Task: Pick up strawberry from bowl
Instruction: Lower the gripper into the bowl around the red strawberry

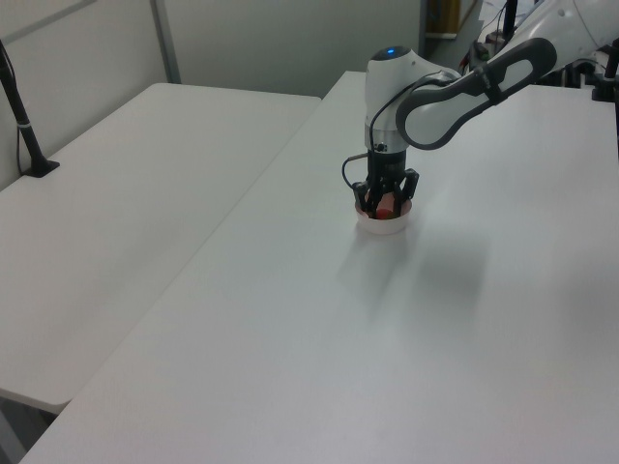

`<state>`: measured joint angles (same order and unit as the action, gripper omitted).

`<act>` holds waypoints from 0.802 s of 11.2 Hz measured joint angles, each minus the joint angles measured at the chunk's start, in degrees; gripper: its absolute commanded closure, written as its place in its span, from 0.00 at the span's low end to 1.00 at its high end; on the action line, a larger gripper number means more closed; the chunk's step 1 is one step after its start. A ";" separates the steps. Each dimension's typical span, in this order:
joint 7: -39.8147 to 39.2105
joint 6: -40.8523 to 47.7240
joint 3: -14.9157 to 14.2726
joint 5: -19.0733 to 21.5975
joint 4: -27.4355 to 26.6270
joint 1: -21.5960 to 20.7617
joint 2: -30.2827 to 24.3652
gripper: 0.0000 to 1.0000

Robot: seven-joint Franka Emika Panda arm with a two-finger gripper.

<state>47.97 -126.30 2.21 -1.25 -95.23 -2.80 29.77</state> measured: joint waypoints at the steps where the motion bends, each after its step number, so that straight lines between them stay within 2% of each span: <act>1: -0.15 0.00 0.00 -0.02 0.17 0.27 -0.21 0.46; 3: -0.77 0.76 -0.01 -0.03 0.42 0.61 -1.08 0.45; 6: -1.55 1.85 0.00 -0.03 0.54 0.51 -2.53 0.30; 7: -1.63 1.95 0.03 -0.03 0.46 0.41 -2.49 0.20; 8: -1.64 2.00 0.04 -0.03 0.23 0.30 -2.28 0.17; 9: -1.65 2.02 0.07 -0.03 -0.14 0.24 -1.91 0.02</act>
<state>46.32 -124.28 2.28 -1.28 -95.38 -2.56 27.86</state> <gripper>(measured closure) 0.295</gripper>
